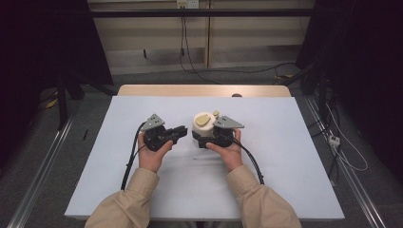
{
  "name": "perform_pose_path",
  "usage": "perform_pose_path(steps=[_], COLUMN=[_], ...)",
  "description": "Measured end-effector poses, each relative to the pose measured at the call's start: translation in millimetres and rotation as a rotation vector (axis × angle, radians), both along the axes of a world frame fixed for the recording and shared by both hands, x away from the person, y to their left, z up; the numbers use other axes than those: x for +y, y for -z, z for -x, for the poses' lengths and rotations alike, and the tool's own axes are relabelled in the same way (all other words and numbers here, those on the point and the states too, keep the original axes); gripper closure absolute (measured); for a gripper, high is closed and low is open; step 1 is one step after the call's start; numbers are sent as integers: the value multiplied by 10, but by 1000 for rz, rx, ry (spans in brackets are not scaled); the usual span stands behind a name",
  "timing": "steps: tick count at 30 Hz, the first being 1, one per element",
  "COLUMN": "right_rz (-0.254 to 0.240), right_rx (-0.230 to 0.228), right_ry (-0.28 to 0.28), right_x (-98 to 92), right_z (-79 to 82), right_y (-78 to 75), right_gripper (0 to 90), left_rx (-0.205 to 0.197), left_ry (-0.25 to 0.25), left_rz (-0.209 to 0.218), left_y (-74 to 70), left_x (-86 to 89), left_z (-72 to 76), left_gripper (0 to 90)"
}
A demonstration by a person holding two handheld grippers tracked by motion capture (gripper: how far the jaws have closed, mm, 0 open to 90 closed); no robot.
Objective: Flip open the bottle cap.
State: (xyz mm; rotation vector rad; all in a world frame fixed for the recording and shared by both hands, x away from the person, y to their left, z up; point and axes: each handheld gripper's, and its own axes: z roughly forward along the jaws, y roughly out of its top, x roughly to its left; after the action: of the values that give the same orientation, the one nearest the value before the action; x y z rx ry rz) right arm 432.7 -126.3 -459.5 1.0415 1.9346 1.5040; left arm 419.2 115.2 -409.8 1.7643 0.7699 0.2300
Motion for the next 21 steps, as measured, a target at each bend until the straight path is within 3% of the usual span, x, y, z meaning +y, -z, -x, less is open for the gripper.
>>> perform_pose_path(steps=[7,21], right_rz=[0,-1], right_rx=[0,1], right_ry=[1,1], right_x=[1,1], right_z=[1,1], right_y=[0,0], right_gripper=[64,63], left_rx=[26,38], left_ry=[28,44], left_rz=[2,-15], left_y=[-36,-122], left_x=[-67,-187], left_z=[-38,-85], left_gripper=[893,900])
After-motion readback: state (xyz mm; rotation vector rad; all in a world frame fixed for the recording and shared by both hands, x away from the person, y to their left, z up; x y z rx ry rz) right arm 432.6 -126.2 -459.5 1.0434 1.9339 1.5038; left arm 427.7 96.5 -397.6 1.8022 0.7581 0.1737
